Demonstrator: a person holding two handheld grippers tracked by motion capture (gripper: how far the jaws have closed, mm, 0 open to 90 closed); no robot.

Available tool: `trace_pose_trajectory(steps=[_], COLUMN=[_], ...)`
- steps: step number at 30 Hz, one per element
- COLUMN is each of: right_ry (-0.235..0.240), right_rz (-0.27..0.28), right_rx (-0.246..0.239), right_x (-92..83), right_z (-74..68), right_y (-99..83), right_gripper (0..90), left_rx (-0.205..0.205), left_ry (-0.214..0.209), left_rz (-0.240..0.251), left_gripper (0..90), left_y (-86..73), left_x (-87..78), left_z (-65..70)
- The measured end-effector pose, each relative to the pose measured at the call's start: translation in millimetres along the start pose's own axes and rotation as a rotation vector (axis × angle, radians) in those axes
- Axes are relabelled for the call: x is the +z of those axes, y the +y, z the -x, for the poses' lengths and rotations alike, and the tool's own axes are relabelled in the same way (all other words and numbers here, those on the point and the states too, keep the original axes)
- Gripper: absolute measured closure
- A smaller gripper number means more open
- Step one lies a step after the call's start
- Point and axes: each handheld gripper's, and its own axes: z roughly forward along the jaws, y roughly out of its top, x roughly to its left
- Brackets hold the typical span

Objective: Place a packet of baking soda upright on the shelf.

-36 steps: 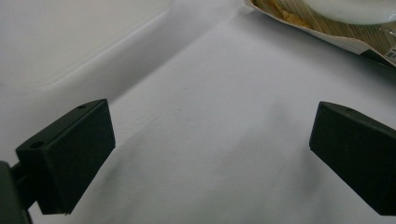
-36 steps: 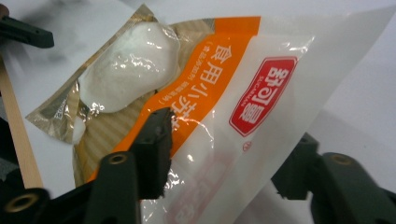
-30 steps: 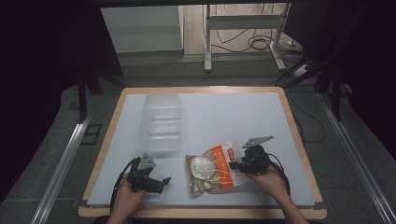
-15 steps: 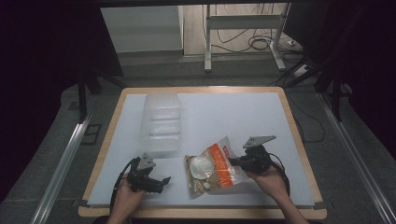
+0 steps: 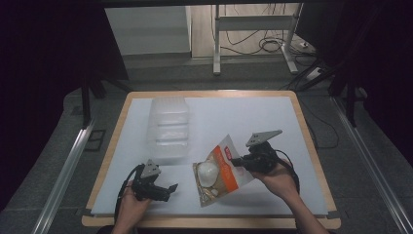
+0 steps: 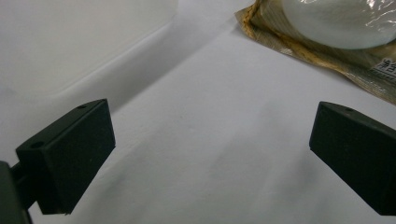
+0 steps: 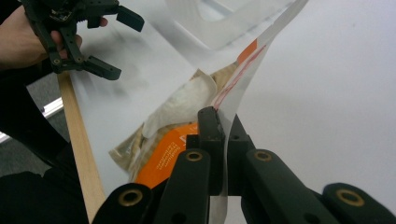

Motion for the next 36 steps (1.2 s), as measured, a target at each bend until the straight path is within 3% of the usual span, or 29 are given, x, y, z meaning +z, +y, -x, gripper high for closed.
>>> trace_pose_trajectory(steps=[6, 14, 36], right_ry=[0.005, -0.021, -0.118], right_rz=[-0.022, -0.031, -0.040], right_rx=[-0.041, -0.069, -0.113], right_x=[-4.5, -12.0, -21.5], right_z=[-5.4, -7.2, 13.6], right_y=[20.8, 33.8, 74.9], right_gripper=[89.4, 89.3, 89.4], left_rx=[0.004, 0.004, 0.006], left_ry=[0.000, 0.002, 0.004], left_rz=[-0.002, -0.003, -0.003], left_gripper=[0.2, 0.2, 0.2], left_y=[0.4, 0.5, 0.4], left_x=[0.1, 0.2, -0.3], left_z=[0.7, 0.9, 0.3])
